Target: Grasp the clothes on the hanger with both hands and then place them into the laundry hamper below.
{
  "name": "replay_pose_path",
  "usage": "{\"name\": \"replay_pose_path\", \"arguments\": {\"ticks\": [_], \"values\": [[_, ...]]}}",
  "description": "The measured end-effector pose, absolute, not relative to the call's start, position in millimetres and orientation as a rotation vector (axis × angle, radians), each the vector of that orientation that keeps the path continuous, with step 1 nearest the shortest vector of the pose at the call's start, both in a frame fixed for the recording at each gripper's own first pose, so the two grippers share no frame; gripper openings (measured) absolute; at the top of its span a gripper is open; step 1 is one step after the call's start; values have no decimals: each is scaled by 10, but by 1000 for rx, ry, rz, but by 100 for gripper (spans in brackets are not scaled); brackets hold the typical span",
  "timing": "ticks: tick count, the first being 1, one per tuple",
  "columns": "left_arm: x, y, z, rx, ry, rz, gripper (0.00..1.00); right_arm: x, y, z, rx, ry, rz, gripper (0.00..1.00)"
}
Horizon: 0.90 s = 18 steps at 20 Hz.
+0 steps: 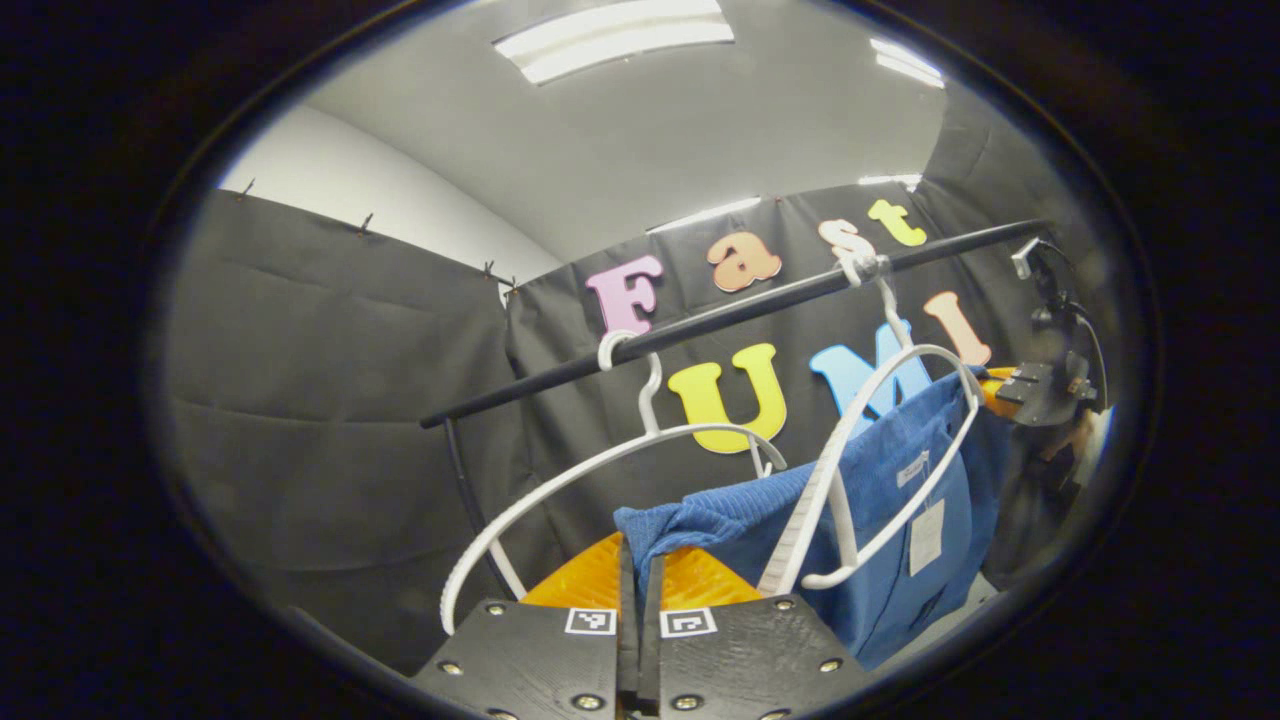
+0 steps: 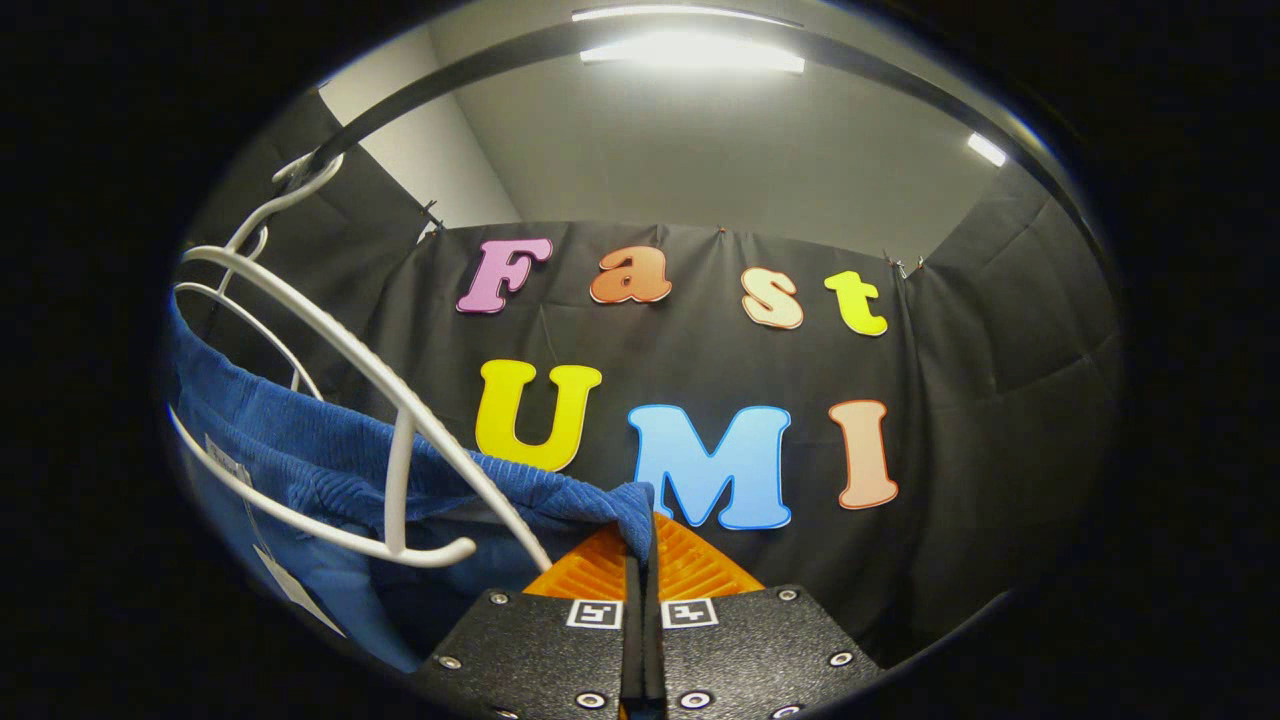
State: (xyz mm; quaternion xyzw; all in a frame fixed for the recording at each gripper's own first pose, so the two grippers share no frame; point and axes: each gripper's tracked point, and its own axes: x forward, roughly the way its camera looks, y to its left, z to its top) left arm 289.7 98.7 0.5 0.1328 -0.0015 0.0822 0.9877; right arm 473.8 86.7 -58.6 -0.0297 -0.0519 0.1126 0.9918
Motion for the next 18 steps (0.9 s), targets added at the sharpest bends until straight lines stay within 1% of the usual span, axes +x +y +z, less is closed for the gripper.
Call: {"name": "replay_pose_path", "arguments": {"ticks": [8,10,14,18], "values": [[2697,1002,-299,197,36,171,0,4517,877,-863,-96,-58,245,0],[2643,978,-387,179,51,172,1,4458,894,-992,-107,-31,253,0],[2563,906,-485,201,70,162,0,4342,830,-1236,-96,36,255,0],[2314,855,-547,185,79,157,1,3983,744,-1440,-104,92,253,0]]}}
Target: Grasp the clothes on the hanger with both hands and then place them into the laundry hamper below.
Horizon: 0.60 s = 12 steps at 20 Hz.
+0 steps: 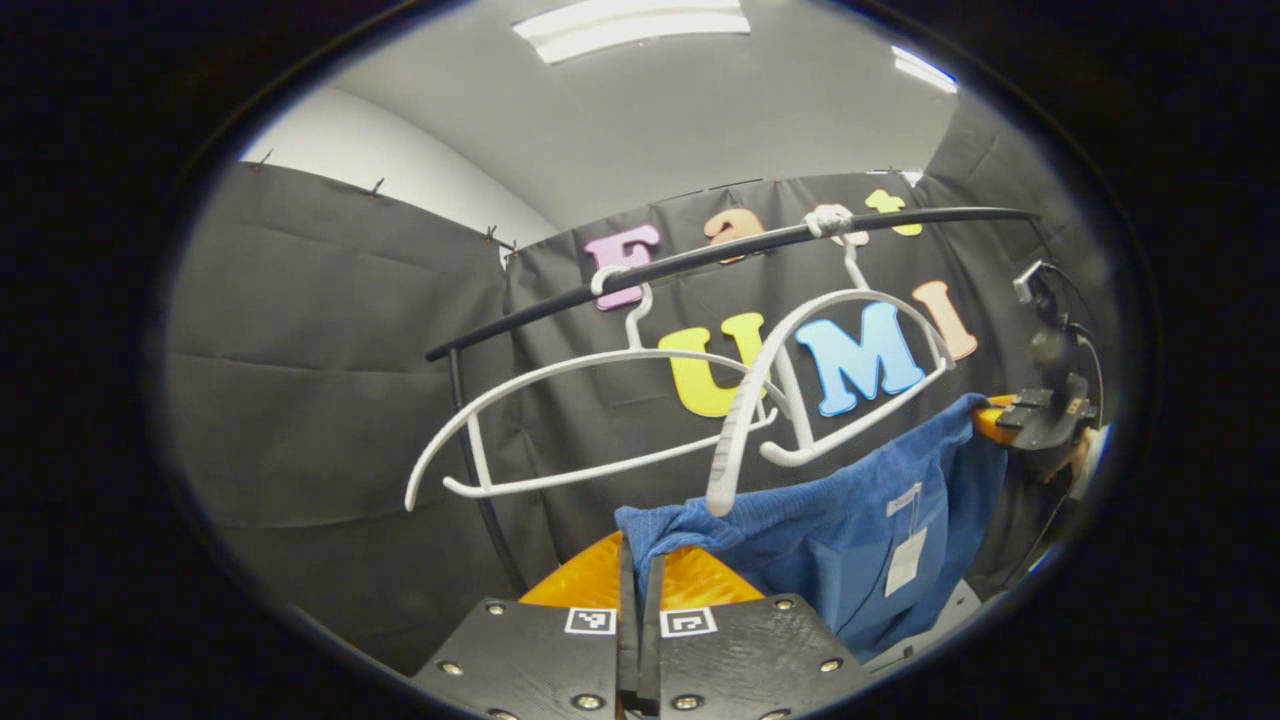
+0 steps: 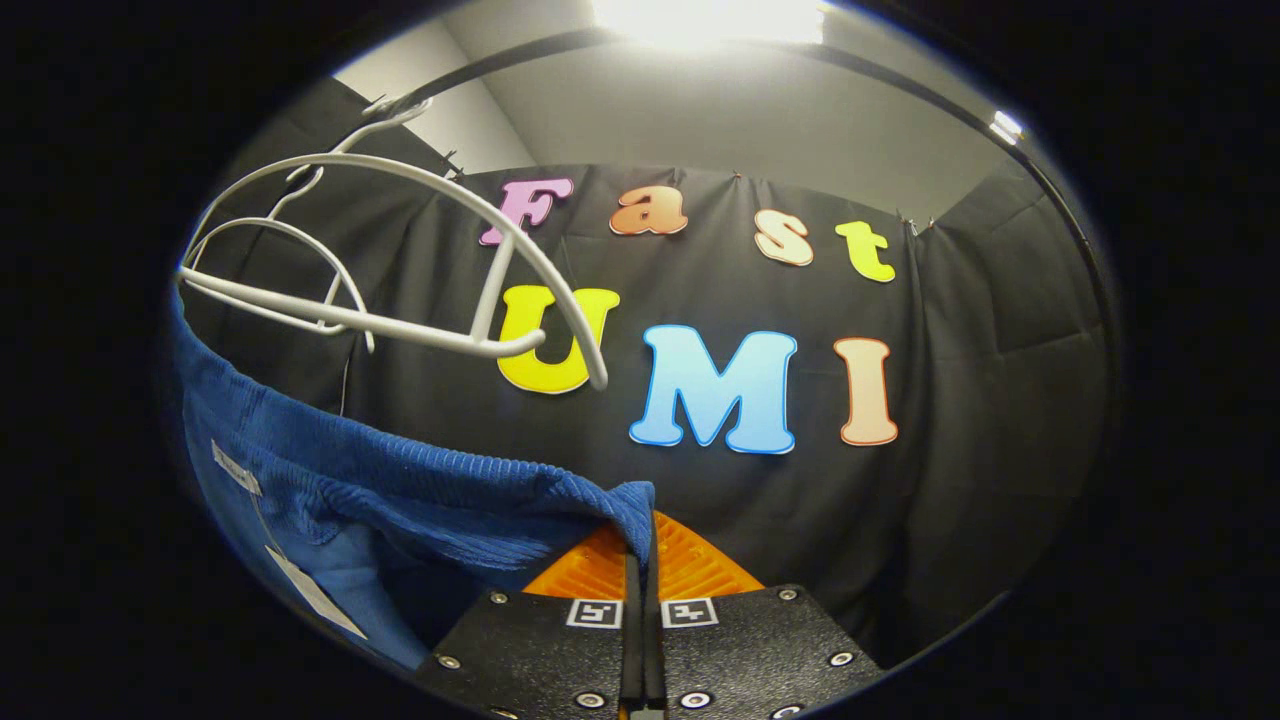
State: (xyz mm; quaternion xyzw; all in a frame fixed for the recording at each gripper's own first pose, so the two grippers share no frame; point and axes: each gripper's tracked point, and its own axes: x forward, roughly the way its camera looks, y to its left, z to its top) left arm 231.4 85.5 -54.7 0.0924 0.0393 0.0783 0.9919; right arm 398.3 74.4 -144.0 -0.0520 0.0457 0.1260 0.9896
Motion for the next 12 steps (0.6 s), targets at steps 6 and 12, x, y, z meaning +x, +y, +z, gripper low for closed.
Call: {"name": "replay_pose_path", "arguments": {"ticks": [6,12], "values": [[2043,713,-516,145,77,105,1,3428,584,-1394,-86,133,227,0],[1848,591,-408,91,59,46,0,3010,482,-1294,-55,146,199,0]]}}
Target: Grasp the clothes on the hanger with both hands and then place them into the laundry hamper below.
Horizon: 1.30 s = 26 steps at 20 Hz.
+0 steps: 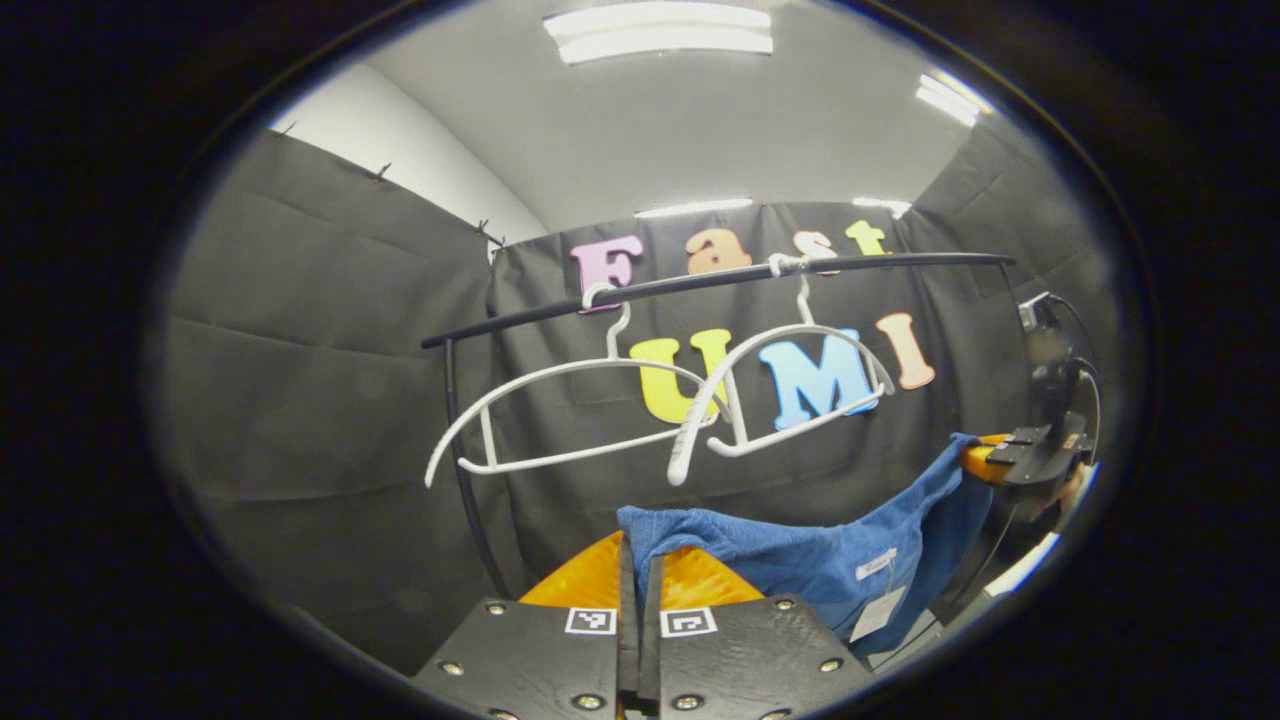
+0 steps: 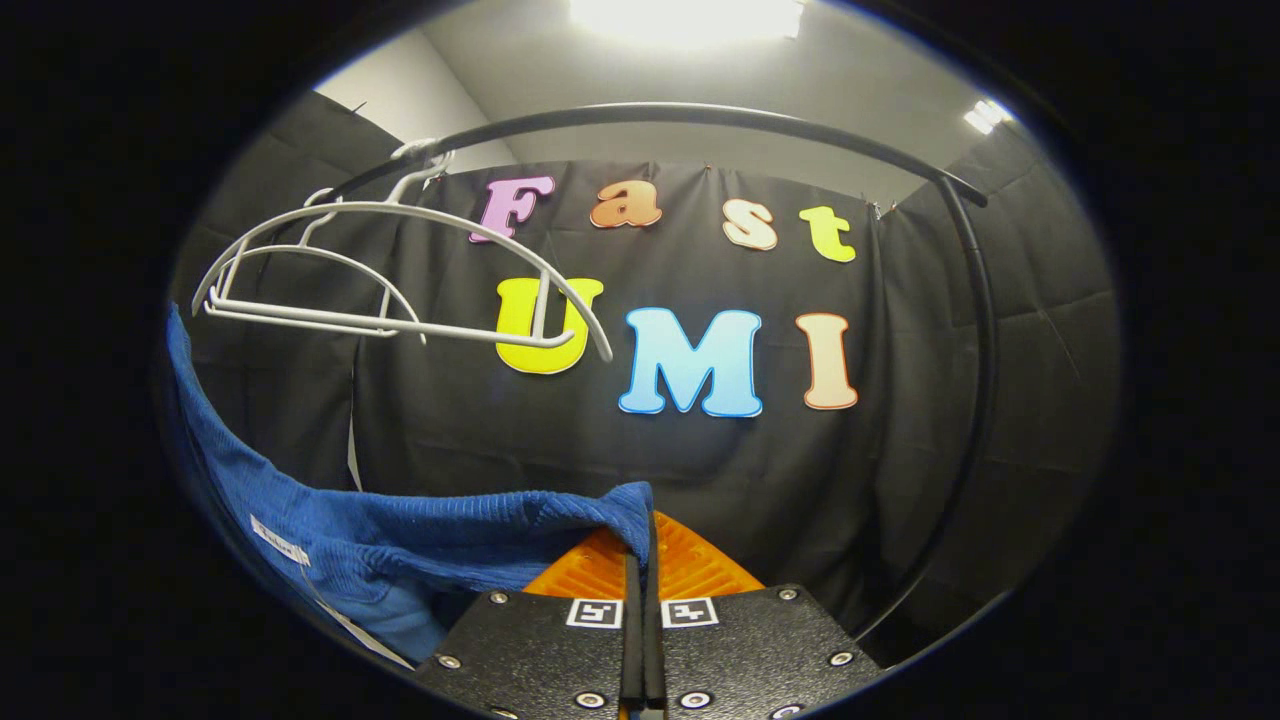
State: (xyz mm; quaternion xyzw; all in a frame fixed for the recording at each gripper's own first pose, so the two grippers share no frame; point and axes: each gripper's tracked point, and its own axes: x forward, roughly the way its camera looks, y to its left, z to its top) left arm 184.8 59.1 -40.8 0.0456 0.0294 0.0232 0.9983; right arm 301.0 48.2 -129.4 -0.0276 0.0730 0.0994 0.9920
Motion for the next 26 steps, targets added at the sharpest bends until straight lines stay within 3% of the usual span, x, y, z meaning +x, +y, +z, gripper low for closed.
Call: {"name": "replay_pose_path", "arguments": {"ticks": [15,26], "values": [[1064,-14,-175,-1,15,-167,1,1632,925,-729,58,150,263,0],[687,-284,-324,-33,22,-233,1,948,1509,-788,85,192,405,0]]}}
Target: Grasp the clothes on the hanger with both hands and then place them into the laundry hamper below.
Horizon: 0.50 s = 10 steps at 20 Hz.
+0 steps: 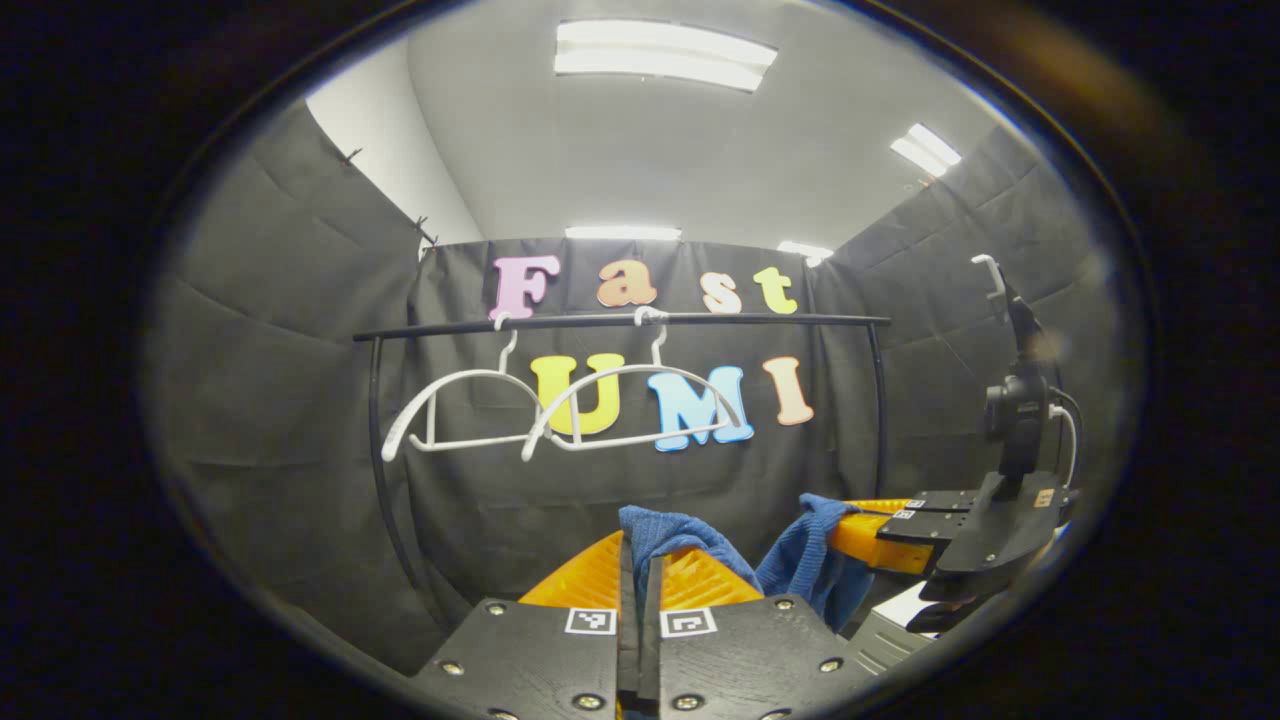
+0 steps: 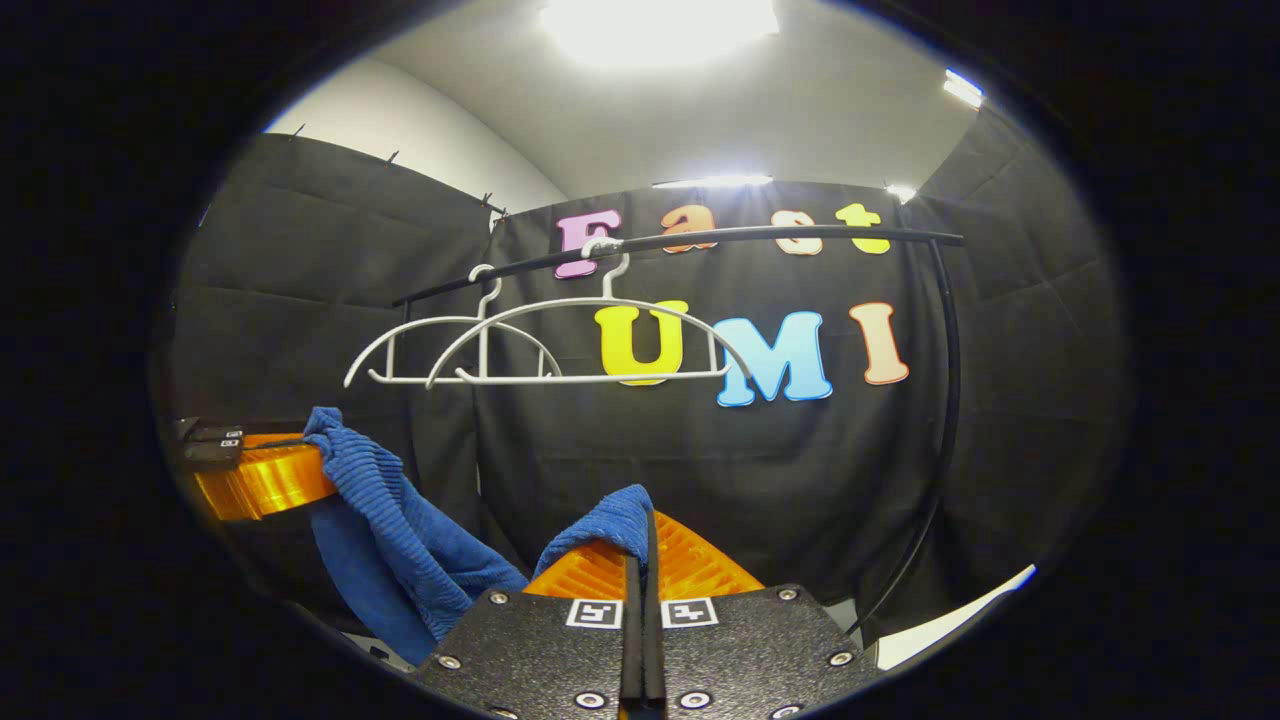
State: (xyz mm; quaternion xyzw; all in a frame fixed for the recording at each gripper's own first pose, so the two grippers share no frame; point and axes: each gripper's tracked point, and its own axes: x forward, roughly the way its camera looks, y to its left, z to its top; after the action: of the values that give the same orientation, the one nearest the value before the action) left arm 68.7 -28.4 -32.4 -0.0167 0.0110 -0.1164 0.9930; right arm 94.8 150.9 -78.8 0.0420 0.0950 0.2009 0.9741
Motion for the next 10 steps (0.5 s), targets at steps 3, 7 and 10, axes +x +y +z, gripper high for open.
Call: {"name": "replay_pose_path", "arguments": {"ticks": [3,7,10], "values": [[602,-253,-584,-37,53,-228,1,769,1618,-983,80,238,430,0],[463,-168,-1046,-56,125,-209,0,608,1715,-1366,59,320,446,0],[407,-109,-1471,-40,197,-199,1,515,1754,-1605,30,393,450,0]]}}
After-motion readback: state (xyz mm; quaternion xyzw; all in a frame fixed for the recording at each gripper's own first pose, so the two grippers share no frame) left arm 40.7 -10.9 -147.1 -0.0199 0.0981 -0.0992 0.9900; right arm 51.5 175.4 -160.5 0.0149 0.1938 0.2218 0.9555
